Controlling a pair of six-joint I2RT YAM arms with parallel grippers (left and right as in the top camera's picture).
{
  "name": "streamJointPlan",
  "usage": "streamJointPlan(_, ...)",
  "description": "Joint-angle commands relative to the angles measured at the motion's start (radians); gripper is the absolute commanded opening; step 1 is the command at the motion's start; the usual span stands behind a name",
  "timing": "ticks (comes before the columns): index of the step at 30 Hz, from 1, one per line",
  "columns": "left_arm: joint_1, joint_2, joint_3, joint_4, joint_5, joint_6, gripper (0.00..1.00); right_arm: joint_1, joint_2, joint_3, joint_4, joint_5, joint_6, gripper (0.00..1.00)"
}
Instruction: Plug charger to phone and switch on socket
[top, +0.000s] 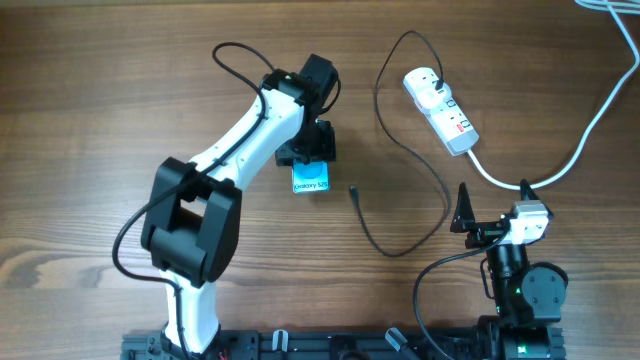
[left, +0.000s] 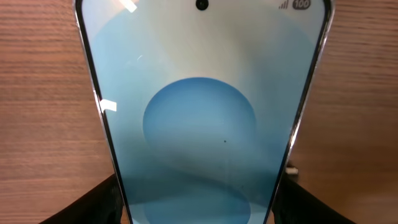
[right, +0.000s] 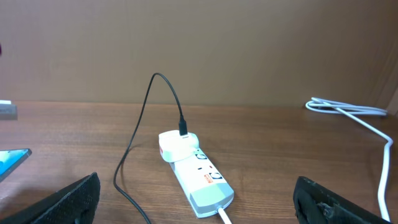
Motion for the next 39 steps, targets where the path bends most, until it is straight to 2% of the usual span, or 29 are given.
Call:
streamJointPlan(1, 0.033, -0.059, 0.018, -0.005, 0.167, -0.039, 0.66, -0.005, -0.005, -0.001, 0.002, 0.013, 0.013, 1.0)
streamJointPlan(5, 0.087, -0.072, 0.018, -0.011, 0.391, -0.039, 0.66, -0.005, -0.005, -0.001, 0.002, 0.013, 0.012, 1.0)
streamJointPlan(9, 0.129, -0.072, 0.018, -0.019, 0.525, -0.039, 0.65, -0.005, -0.005, -0.001, 0.002, 0.013, 0.013, 1.0)
streamJointPlan(14, 0.191, -0.072, 0.018, -0.013, 0.845, -0.039, 0.65, -0.005, -0.005, -0.001, 0.002, 0.013, 0.012, 1.0)
streamJointPlan(20, 0.271, -0.072, 0.018, -0.006, 1.14, -0.053, 0.65, -0.005, -0.005, -0.001, 0.002, 0.013, 0.013, 1.0)
streamJointPlan(29, 0.371, -0.072, 0.018, 0.031, 1.422, -0.073, 0.66, -0.005, -0.005, -0.001, 0.002, 0.013, 0.012, 1.0)
streamJointPlan(32, 0.385, -0.072, 0.018, 0.031, 1.448, -0.072, 0.66, -0.005, -0.005, -0.001, 0.041, -0.017, 0.049, 1.0)
streamJointPlan(33, 0.386, -0.072, 0.018, 0.031, 1.45, -0.072, 0.66, -0.005, -0.005, -0.001, 0.07, -0.08, 0.13, 1.0)
streamJointPlan(36, 0.386, -0.072, 0.018, 0.029, 1.491, -0.077, 0.66, -0.005, -0.005, -0.001, 0.065, -0.487, 0.603, 1.0)
streamJointPlan(37, 0.386, -0.072, 0.018, 0.031, 1.491, -0.092, 0.66, -0.005, -0.005, -0.001, 0.034, -0.552, 0.743, 1.0)
streamJointPlan(39, 0.386, -0.072, 0.018, 0.03, 1.49, -0.1, 0.66, -0.005, -0.003, -0.001, 0.039, -0.547, 1.005, 1.0)
